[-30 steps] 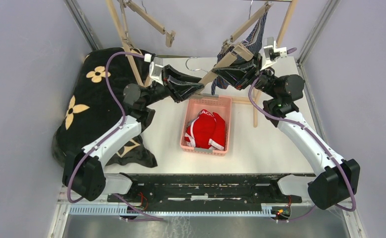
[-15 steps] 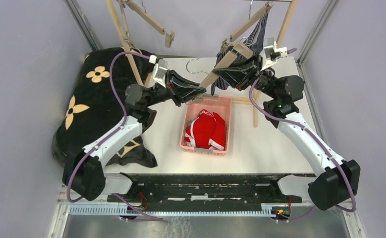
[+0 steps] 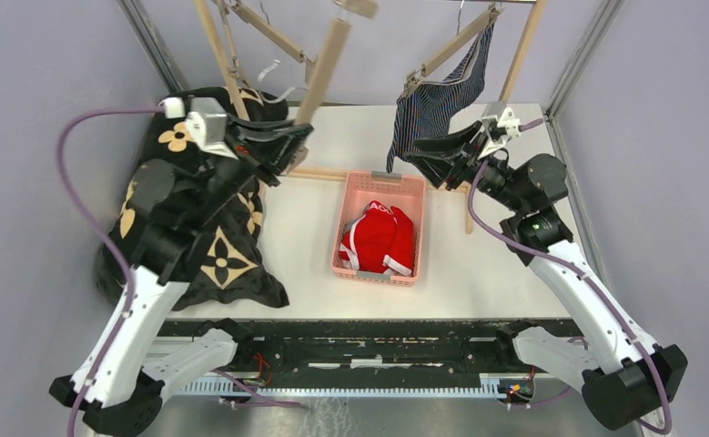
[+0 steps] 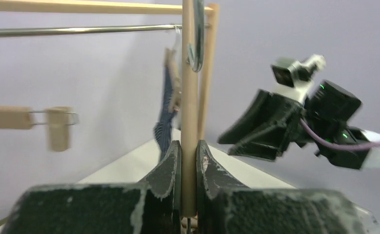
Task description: Remove the underwear clipped to the hanger
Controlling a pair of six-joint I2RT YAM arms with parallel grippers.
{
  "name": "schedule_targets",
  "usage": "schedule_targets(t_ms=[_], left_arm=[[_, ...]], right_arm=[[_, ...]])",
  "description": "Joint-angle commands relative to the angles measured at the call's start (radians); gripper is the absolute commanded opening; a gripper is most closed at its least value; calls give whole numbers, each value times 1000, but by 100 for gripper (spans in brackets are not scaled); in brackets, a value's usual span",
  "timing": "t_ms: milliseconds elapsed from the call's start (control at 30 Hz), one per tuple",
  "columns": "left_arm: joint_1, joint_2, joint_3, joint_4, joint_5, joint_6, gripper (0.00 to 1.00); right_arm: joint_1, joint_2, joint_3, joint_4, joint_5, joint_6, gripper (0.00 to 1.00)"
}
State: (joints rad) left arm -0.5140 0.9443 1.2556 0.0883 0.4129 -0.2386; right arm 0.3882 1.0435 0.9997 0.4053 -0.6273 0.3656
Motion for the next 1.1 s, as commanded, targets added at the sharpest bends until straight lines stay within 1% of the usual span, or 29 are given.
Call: schedule_targets(t_ms=[0,67,133,267,400,633,800,900,1067], left_arm=[[-5,23,126,-307,-291,139,3],[-4,66,158,-346,-285,137,3],[-7,112,191,-389,-319,147,3],[-54,176,218,-458,-540,205,3],[-162,215,221,-457,-687,247,3],[-243,275,223,-356,-745,261,3],[-282,341,228,-207,-850,257,3],[-292,421,284,-141,-900,256,3],[-295,563,408,-50,-941,281,3]], right_arm=[[7,-73,-44,-100,58,-74,45],[8,-99,-60,-120,69,-77,45],[10,-123,-66,-145,81,-85,44],[12,-151,-75,-175,87,-88,44],[11,-160,-83,-178,93,-87,43],[16,-139,-95,-152,81,-67,42],[17,-133,-99,-152,81,-71,42],[18,-133,-103,-151,83,-71,42],[19,-143,-110,-164,91,-83,42]])
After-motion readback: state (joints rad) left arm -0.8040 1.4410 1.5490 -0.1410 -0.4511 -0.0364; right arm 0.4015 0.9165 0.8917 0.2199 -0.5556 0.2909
